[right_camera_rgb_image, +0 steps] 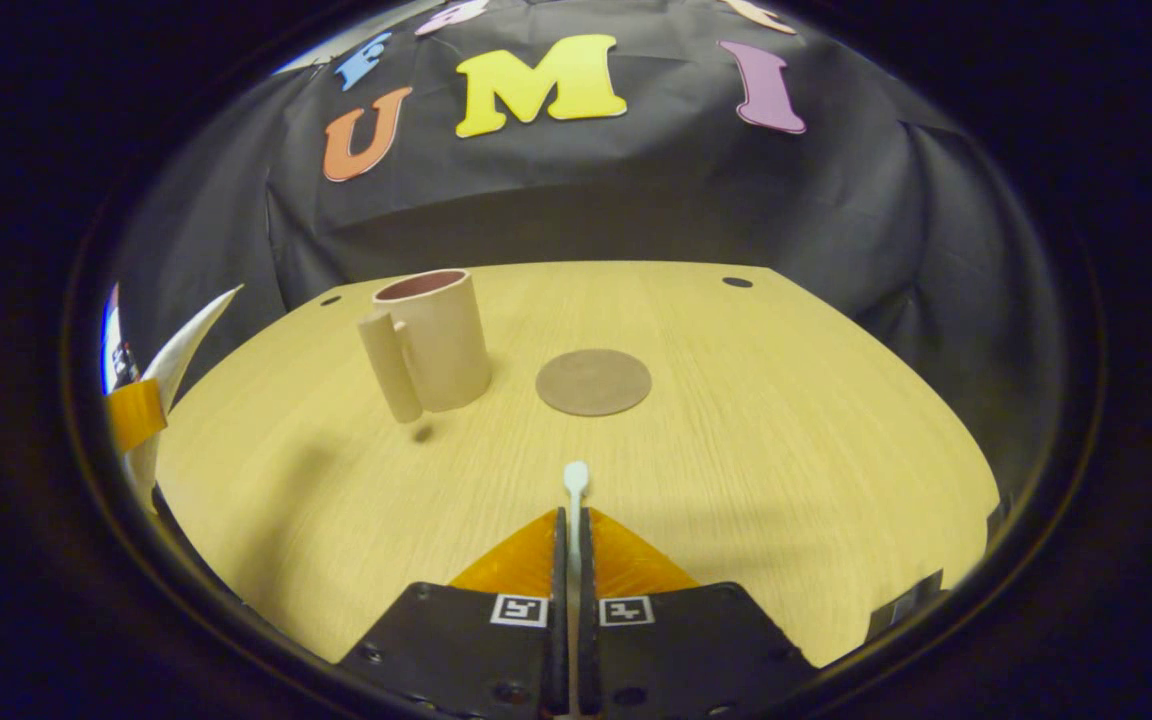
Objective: Put the toothbrush and toothpaste on the desktop into the cup, then pick up the cup and place it on the coaster on the desktop.
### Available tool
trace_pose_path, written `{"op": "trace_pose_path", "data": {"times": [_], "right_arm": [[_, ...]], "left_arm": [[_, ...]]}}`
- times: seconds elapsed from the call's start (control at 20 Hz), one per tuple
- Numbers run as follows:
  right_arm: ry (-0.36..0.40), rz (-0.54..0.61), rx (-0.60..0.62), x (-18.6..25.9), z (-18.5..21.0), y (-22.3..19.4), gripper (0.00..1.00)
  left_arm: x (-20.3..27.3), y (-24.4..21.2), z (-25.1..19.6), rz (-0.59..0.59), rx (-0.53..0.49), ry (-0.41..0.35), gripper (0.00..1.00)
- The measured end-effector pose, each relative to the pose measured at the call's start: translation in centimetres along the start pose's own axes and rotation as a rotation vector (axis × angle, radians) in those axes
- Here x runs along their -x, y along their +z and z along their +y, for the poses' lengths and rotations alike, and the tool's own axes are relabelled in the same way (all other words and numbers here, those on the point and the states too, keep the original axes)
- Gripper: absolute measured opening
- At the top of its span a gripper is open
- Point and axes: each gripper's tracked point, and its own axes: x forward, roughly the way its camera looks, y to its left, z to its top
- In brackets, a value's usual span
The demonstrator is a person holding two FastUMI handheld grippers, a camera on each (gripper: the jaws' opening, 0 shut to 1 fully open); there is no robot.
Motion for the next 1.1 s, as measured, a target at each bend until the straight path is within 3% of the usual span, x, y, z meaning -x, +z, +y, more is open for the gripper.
{"op": "trace_pose_path", "data": {"times": [0.15,0.65,0.9,1.1], "right_arm": [[0.032,-0.008,-0.011,0.3,0.0,0.3,0.0],[0.111,-0.162,-0.064,5.2,-0.4,3.5,0.0],[0.117,-0.239,-0.062,8.5,-1.7,4.9,0.0],[0.115,-0.278,-0.07,10.3,-2.9,5.9,0.0]], "left_arm": [[-0.7,0.6,-0.9,0.004,-0.01,-0.041,0.42],[-5.7,9.0,-1.6,-0.171,0.005,-0.066,0.41],[-10.2,14.1,-4.4,-0.341,-0.049,-0.144,0.41],[-13.1,13.7,-4.7,-0.333,-0.03,-0.126,0.41]]}}
